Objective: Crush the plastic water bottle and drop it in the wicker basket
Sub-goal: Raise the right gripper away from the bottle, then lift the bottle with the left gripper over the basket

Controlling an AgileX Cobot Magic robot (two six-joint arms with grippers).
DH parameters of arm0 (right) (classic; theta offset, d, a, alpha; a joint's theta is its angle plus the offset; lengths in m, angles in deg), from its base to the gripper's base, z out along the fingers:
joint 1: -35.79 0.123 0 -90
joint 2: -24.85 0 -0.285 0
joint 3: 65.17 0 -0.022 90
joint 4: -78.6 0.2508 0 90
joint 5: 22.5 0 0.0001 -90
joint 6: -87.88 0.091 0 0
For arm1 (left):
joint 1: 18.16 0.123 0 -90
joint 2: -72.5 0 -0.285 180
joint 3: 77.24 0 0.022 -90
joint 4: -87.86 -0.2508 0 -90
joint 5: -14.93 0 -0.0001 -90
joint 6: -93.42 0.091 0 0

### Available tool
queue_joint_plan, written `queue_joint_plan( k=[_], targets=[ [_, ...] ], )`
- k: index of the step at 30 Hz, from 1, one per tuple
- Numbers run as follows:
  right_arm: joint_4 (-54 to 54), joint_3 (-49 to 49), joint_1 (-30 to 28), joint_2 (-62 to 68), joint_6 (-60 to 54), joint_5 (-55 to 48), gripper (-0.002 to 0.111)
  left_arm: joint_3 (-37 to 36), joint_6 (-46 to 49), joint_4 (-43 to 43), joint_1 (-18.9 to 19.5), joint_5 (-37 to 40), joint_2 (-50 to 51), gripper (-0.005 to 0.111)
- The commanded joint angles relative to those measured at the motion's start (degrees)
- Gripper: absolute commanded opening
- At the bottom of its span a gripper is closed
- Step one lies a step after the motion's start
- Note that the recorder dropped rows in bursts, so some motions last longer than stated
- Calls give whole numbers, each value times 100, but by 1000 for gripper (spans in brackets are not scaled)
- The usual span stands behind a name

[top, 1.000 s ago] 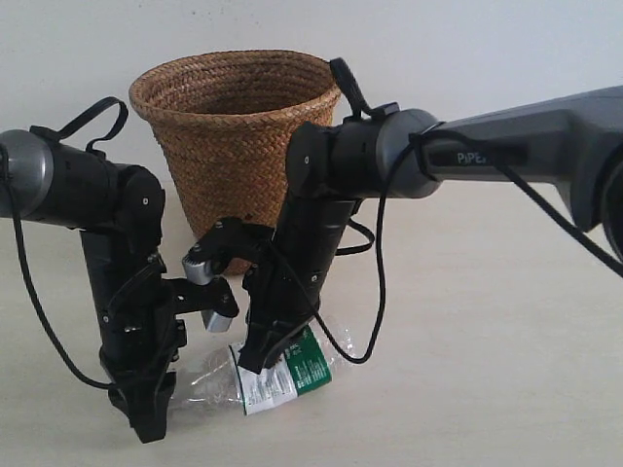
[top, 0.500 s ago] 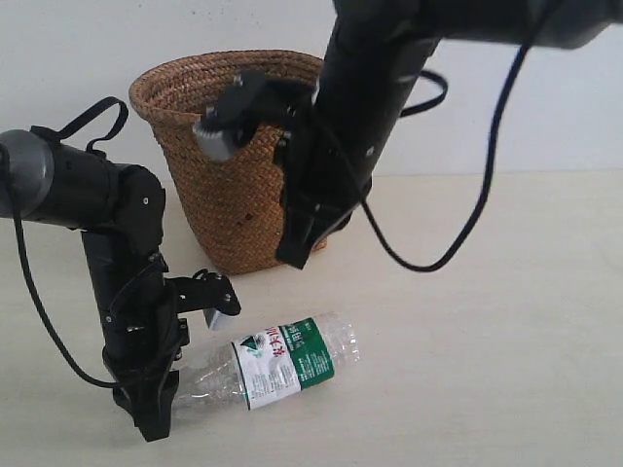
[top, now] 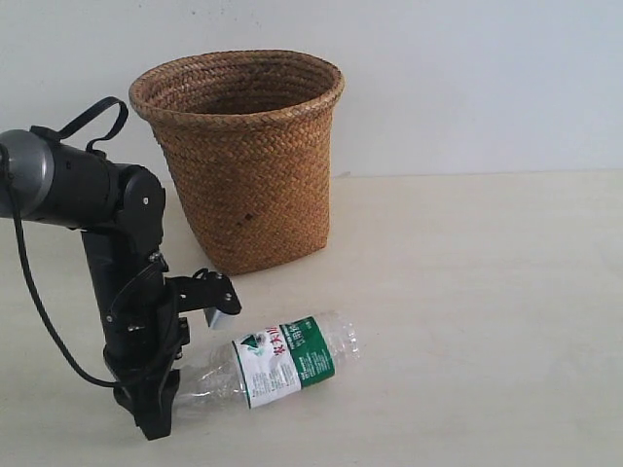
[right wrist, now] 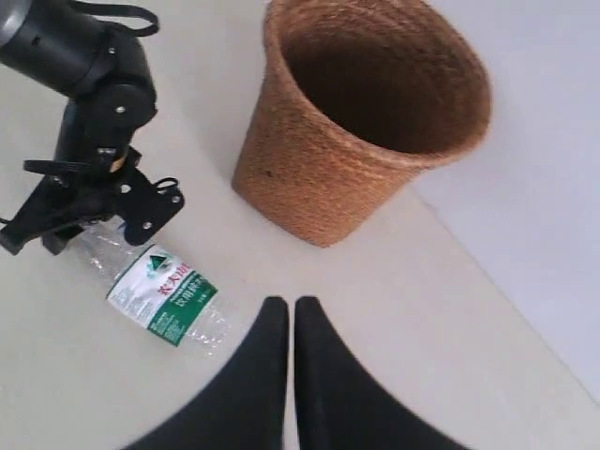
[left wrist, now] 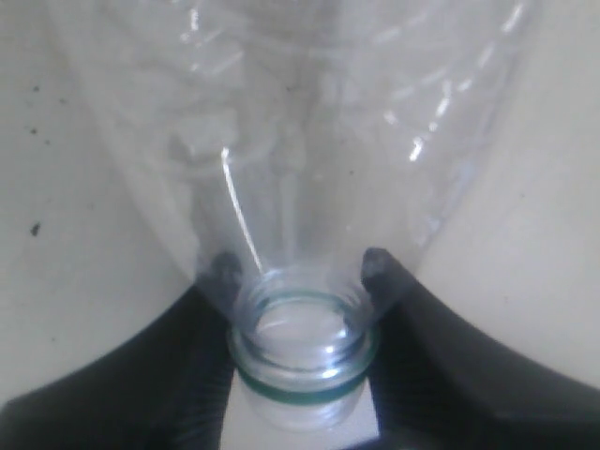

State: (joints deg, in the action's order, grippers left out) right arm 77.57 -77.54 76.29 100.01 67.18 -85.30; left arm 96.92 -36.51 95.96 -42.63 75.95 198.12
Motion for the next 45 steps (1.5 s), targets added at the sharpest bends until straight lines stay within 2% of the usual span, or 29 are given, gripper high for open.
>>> queue_joint_plan(
  k=[1, 8, 12, 17, 21, 25, 30, 36, 42, 45],
  targets=[
    [-592, 1196, 1, -1278, 846, 621, 0, -11, -30, 79, -17, -83, -12, 4],
    [-974, 3730, 1, -3439, 1991, 2419, 0, -11, -30, 149, -17, -107, -12, 4],
    [-1078, 4830, 1, -4314, 2577, 2980, 0, -11, -30, 159, -17, -146, -12, 4],
    [-794, 6104, 1, -4963, 3368, 3310, 0, -11, 95, 159, -17, -324, -12, 4],
    [-580, 7504, 1, -5061, 3712, 5048, 0, -11, 95, 120, -17, -472, -12, 4],
    [-550, 8513, 1, -5061, 3794, 6169, 0, 117, 123, 109, -17, -577, -300, 4],
    [-550, 8649, 1, -5061, 3794, 6108, 0, 315, 75, -197, -17, -808, -1185, 4],
    [-550, 8649, 1, -5061, 3651, 6107, 0, 507, -447, -973, -17, -1618, -2372, 4],
    [-562, 8649, 1, -5061, 3649, 6107, 0, 634, -729, -1711, -17, -1533, -2854, 4],
    [-571, 8649, 1, -5061, 3624, 6107, 0, 687, -308, -1777, -17, -1228, -2916, 4]
  ],
)
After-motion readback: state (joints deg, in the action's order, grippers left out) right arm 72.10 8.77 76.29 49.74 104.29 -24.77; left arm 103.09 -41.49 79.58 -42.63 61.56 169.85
